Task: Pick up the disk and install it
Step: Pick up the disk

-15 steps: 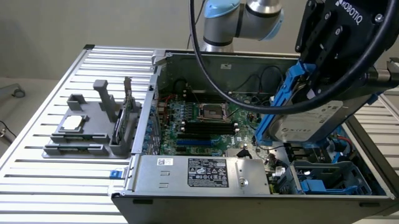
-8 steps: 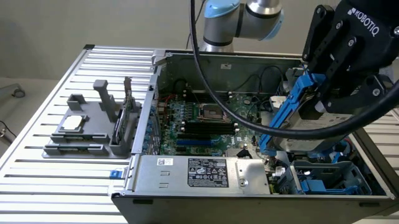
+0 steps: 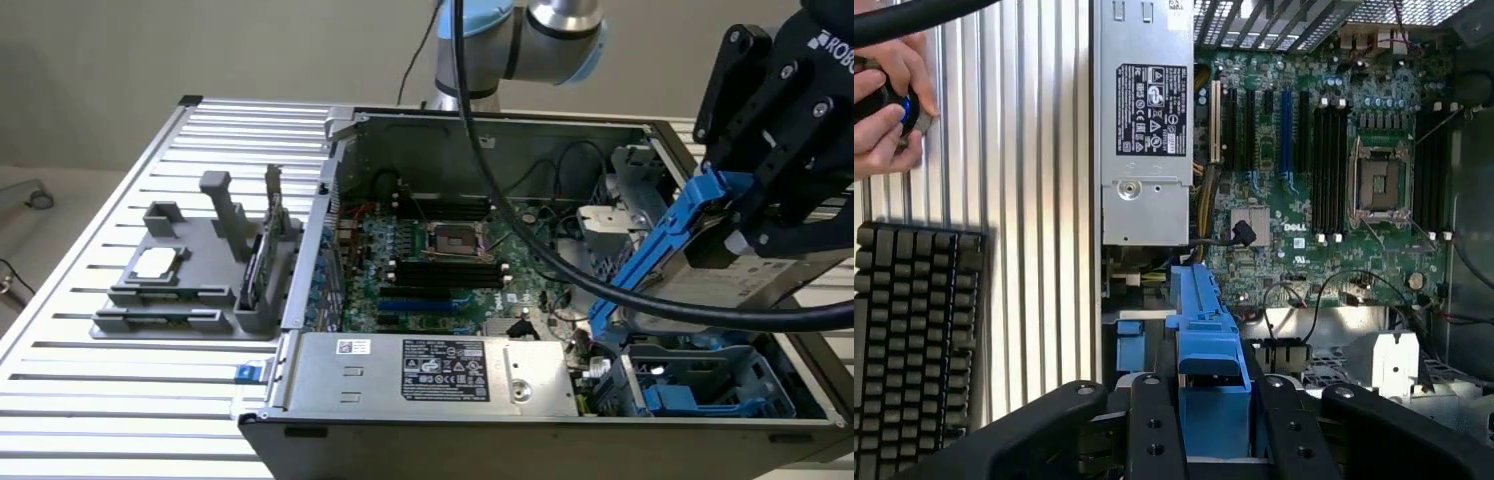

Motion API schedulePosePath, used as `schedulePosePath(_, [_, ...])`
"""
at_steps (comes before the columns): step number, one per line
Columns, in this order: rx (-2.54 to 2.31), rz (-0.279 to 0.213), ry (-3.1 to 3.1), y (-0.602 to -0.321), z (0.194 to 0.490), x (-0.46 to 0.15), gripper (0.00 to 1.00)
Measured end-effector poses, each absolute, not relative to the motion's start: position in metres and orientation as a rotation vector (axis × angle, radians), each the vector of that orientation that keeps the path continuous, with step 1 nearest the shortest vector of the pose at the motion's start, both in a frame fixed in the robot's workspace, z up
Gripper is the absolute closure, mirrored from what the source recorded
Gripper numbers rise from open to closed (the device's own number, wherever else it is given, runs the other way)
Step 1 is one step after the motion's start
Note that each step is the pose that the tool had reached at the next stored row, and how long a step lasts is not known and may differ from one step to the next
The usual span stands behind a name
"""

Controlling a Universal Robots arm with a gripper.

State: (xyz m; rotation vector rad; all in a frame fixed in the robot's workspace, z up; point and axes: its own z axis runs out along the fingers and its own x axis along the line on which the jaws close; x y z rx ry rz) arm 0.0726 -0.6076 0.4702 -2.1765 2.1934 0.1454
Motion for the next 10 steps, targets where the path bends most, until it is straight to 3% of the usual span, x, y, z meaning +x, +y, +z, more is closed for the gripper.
schedulePosePath(10, [-2.174, 0.145, 2.196, -0.611, 0.463, 0.099, 0.67])
